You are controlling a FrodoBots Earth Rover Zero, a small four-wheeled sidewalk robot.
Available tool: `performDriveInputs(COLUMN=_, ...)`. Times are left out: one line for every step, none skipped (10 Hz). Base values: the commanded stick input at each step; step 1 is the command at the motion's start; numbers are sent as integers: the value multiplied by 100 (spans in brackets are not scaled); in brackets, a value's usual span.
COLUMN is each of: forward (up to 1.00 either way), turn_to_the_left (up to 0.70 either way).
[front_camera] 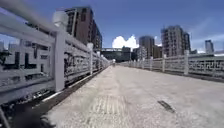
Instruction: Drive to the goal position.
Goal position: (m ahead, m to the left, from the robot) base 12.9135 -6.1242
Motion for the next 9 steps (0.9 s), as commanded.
performDriveInputs(forward=70, turn_to_the_left=0)
performDriveInputs(forward=70, turn_to_the_left=0)
performDriveInputs(forward=70, turn_to_the_left=0)
performDriveInputs(forward=70, turn_to_the_left=0)
performDriveInputs(forward=70, turn_to_the_left=0)
performDriveInputs(forward=70, turn_to_the_left=0)
performDriveInputs(forward=70, turn_to_the_left=0)
performDriveInputs(forward=70, turn_to_the_left=0)
performDriveInputs(forward=70, turn_to_the_left=0)
